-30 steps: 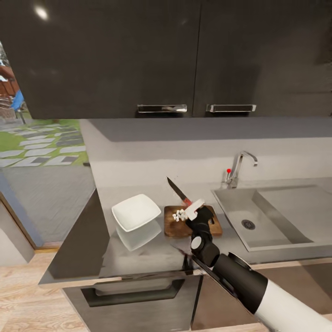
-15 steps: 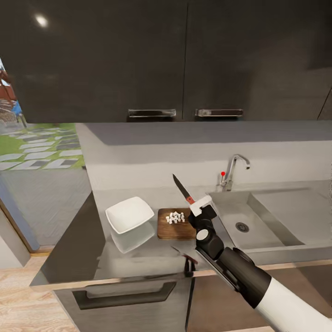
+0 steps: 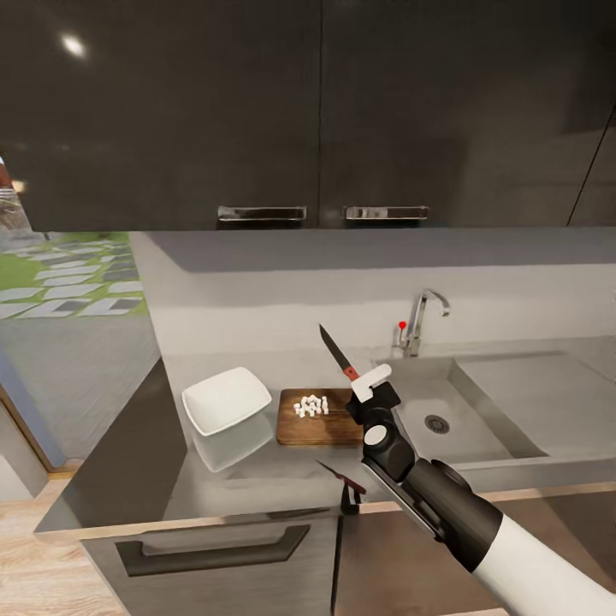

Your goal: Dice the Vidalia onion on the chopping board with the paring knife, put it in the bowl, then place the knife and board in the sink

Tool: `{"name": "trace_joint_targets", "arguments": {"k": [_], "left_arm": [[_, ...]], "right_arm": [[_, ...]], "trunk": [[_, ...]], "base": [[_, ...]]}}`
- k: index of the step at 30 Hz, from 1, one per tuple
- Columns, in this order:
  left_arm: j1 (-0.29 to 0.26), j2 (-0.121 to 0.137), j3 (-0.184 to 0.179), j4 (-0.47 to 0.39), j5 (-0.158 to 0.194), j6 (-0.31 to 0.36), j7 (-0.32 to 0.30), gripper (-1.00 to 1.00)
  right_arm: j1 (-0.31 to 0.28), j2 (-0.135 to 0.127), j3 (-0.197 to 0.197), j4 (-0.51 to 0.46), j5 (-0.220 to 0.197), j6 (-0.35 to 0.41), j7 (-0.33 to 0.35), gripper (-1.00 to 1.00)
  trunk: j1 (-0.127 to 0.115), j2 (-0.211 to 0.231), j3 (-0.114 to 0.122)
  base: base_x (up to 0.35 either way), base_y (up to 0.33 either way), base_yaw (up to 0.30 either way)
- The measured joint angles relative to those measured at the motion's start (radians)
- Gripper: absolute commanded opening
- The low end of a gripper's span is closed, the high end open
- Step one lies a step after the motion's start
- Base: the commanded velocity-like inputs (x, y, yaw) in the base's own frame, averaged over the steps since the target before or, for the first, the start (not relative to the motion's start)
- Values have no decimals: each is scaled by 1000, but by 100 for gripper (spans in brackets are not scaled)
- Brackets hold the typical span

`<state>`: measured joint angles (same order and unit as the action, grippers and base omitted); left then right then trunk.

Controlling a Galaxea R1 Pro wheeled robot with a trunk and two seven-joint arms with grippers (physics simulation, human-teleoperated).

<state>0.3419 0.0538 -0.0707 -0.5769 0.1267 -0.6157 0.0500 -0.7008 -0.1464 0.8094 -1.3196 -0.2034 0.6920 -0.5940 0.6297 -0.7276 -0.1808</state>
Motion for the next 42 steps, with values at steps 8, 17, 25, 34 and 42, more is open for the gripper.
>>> {"name": "trace_joint_targets", "arguments": {"k": [8,17,25,34,42], "left_arm": [[0,-1,0,0,0,1,0,100],[0,-1,0,-1,0,0,0,100],[0,-2,0,-3,1,0,0,100],[0,-1,1,0,1,0,0,100],[0,-2,0,0,1,1,0,100]], "right_arm": [[0,-11,-8,0,-107,0,-2,-100],[0,-12,-158,18,-236,1,-1,-100],[0,-12,-195,45,-346,8,-5,-100],[0,-12,-234,51,-357,9,-6,-100],[0,-12,-234,56,-357,9,-6,-100]], "trunk": [[-31,56,25],[-65,119,53],[-96,175,79],[-131,238,107],[-161,295,132]], "base": [[0,0,0],[0,0,0],[0,0,0],[0,0,0],[0,0,0]]}}
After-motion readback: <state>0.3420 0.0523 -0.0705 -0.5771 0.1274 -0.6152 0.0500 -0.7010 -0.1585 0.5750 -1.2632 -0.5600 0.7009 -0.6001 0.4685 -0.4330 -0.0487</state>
